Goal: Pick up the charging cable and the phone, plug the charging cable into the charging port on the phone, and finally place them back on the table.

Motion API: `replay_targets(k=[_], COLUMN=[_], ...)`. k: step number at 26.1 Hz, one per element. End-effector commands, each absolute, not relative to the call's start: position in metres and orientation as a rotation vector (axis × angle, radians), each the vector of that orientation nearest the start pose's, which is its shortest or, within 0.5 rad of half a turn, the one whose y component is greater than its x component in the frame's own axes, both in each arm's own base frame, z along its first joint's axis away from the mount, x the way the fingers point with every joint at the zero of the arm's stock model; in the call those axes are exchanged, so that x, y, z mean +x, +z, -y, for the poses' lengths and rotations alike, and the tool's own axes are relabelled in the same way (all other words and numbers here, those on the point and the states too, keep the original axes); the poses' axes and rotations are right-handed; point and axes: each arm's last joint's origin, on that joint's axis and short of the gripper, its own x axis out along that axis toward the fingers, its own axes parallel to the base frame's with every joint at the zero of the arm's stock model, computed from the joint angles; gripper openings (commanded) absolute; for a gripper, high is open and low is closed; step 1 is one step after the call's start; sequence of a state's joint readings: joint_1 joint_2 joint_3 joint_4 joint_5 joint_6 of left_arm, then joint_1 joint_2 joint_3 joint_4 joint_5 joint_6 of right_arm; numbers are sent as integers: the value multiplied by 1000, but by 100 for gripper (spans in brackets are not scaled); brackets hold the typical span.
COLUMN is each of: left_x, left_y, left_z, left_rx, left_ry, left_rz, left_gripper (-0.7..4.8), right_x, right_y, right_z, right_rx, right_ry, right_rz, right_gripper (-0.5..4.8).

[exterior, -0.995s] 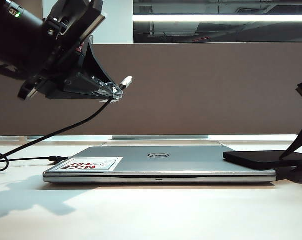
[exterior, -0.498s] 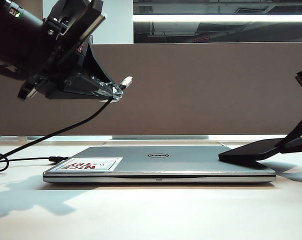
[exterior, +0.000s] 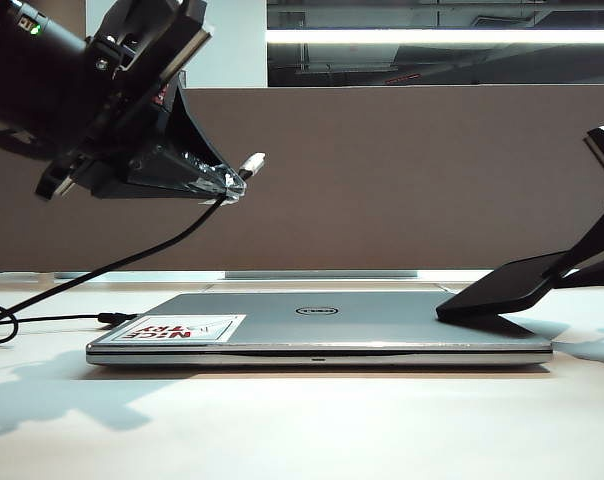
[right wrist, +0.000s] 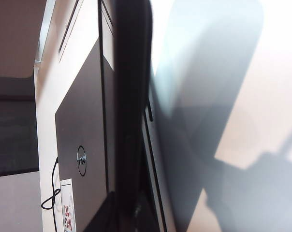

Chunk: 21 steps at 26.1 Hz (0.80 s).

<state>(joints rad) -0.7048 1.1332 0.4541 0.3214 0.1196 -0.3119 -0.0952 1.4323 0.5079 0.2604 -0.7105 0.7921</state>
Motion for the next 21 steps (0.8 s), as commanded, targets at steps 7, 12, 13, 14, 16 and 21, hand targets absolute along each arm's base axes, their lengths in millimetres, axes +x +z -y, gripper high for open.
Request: replay_targets(k=[7,12,13,14,16,21], left_x=[171,171,171,171,171,171], left_y=[206,206,206,206,206,206], left_z=[150,150,150,150,150,150], left_rx=[-195,-195,-195,-195,-194,-195], left_ry=[-758,-758,-758,-758,-758,-758], left_rz=[-451,-451,-451,-451,-451,-451], left_gripper=[-6,-6,-6,-6,-6,-6], right_x=[250,244,243,243,242,243], right_y=[166,182,185,188,196,219], right_z=[4,4,4,4,4,5], right_rx=[943,930,925,911,869,768], right_ry=[368,382,379,381,379,352], right_rz=[-767,-732,-738,-741,-741,-749], right_gripper=[-6,-6,-6,-6,-6,-5])
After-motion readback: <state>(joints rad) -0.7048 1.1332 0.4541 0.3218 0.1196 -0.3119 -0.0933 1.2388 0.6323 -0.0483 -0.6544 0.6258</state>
